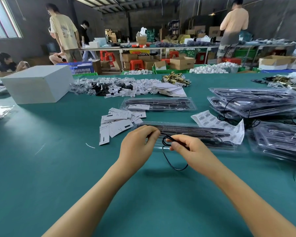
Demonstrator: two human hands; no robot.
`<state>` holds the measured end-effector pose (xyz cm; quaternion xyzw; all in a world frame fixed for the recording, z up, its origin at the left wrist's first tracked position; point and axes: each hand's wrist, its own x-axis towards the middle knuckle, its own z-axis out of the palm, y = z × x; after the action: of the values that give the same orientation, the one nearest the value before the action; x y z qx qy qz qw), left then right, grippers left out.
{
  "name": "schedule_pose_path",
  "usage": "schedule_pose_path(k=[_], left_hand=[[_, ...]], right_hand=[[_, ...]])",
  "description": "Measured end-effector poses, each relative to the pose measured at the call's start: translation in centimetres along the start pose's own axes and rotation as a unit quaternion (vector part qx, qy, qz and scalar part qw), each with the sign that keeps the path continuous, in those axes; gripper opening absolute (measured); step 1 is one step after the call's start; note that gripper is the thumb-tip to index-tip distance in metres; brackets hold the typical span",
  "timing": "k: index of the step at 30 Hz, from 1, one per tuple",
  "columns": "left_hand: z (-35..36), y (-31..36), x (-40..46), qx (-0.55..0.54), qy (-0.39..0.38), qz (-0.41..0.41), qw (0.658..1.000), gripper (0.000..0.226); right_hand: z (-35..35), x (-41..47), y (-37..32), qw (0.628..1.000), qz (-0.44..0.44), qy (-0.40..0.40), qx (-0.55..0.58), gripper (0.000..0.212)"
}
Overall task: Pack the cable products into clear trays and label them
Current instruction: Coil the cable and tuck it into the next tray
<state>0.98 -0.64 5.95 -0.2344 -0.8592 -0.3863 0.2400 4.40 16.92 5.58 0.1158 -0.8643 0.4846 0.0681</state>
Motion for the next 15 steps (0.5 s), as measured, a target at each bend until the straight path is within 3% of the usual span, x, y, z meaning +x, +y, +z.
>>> schedule_pose_path(k=[3,5,8,12,15], left_hand=[[0.16,-0.04,0.08,-0.039,-0.008,-0.047,0.998,0.016],[0.27,-0.02,0.08,-0.062,-0.020,-0.069,0.996,0.016],[0.38,0.04,-0.07,-0.071,-0.033,-0.082,0.994,0.017],[0.46,0.06,-0.20,-0.087,-0.039,-0.101,0.990,0.019],[0.50,0.27,-0.24,-0.096,-0.038,-0.102,0.989,0.018]], right_hand=[[0.37,-0.02,0.72,0.979,-0.069,0.025,-0.190,0.020],[0.64,-0.13,0.63,0.963,-0.096,0.056,-0.245,0.018],[0.93,-0.29,0.58,0.909,-0.149,0.092,-0.377,0.012],[0.68,-0.52,0.23,0.880,-0.148,0.139,-0.429,0.017],[0.45,-0.58,0.03,0.912,-0.121,0.115,-0.374,0.016]])
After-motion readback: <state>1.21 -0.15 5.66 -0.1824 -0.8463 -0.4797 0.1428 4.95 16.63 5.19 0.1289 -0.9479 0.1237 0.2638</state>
